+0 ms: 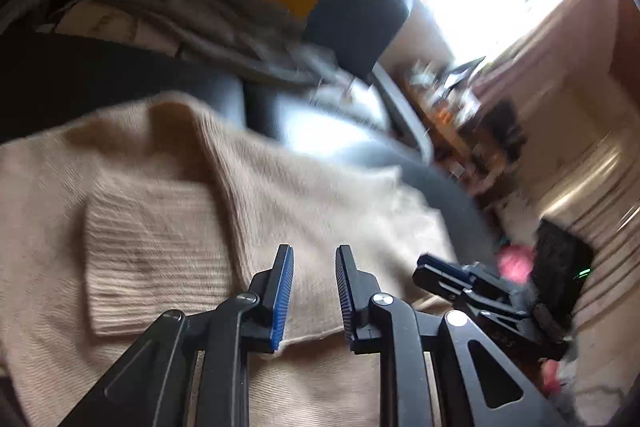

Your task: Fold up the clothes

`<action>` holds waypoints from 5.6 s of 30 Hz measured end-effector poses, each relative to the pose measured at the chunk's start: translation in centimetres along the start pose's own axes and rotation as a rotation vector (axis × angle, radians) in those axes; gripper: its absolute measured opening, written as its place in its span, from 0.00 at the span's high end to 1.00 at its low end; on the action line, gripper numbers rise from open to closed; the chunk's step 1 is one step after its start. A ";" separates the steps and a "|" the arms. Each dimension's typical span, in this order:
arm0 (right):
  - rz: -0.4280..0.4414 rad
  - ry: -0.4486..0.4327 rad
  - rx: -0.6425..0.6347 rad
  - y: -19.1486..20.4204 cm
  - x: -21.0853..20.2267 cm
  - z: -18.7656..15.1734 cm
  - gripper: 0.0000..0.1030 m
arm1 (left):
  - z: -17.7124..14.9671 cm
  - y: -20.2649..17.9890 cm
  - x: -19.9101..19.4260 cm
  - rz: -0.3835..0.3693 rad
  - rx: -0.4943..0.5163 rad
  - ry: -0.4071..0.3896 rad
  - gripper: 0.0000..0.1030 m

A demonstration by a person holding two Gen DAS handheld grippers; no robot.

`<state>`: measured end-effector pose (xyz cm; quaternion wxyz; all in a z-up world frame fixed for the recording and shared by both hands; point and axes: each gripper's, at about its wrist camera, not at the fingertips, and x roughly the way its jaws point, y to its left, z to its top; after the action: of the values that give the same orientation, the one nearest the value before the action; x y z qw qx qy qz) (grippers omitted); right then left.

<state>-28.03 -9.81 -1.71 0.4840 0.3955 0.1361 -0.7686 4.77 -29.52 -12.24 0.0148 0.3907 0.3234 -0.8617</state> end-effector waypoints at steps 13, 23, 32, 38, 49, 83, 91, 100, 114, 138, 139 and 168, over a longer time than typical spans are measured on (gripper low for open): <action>0.009 -0.047 0.104 -1.7 1.1 -2.5 0.72 | -3.5 1.4 -1.7 0.003 -0.093 -0.133 0.81; -0.070 -0.041 0.099 -0.1 0.9 -1.3 0.68 | -10.6 8.9 -14.3 0.282 -0.144 -0.242 0.75; 0.522 0.137 0.043 16.9 7.9 3.6 0.35 | -11.5 14.1 -18.4 0.227 -0.228 -0.366 0.73; 0.606 0.294 0.115 24.6 15.7 6.2 0.35 | -11.7 14.2 -18.9 0.192 -0.191 -0.393 0.71; 0.517 0.320 0.151 27.9 20.2 6.8 0.69 | -13.5 16.2 -18.5 0.149 -0.249 -0.358 0.69; 0.209 -0.021 0.552 -3.9 4.0 -0.6 0.85 | -4.9 11.2 -6.0 0.047 -0.171 -0.218 0.62; 0.365 -0.136 0.709 -3.8 5.2 -0.9 0.62 | -5.6 11.5 -7.0 0.023 -0.183 -0.235 0.62; 0.058 -0.099 0.371 2.0 3.3 5.9 0.93 | -5.7 7.3 -6.6 0.094 0.008 -0.164 0.61; -0.090 -0.129 0.445 -4.3 -3.5 3.2 0.93 | -6.8 8.2 -8.0 0.059 -0.016 -0.138 0.61; -0.070 -0.095 0.622 -11.4 -1.6 -6.3 0.88 | -8.7 9.7 -11.8 0.160 -0.098 -0.165 0.61; -0.066 -0.099 0.630 -11.5 -1.9 -6.4 0.85 | -8.8 9.5 -12.2 0.141 -0.110 -0.170 0.61; -0.248 -0.021 0.093 -4.1 0.9 -6.1 0.54 | 3.4 7.7 -0.8 0.256 0.165 -0.108 0.56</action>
<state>-28.79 -4.73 -7.10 0.3680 0.3897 0.1432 -0.8320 5.25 -37.74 -14.25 0.1098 0.3818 0.1979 -0.8961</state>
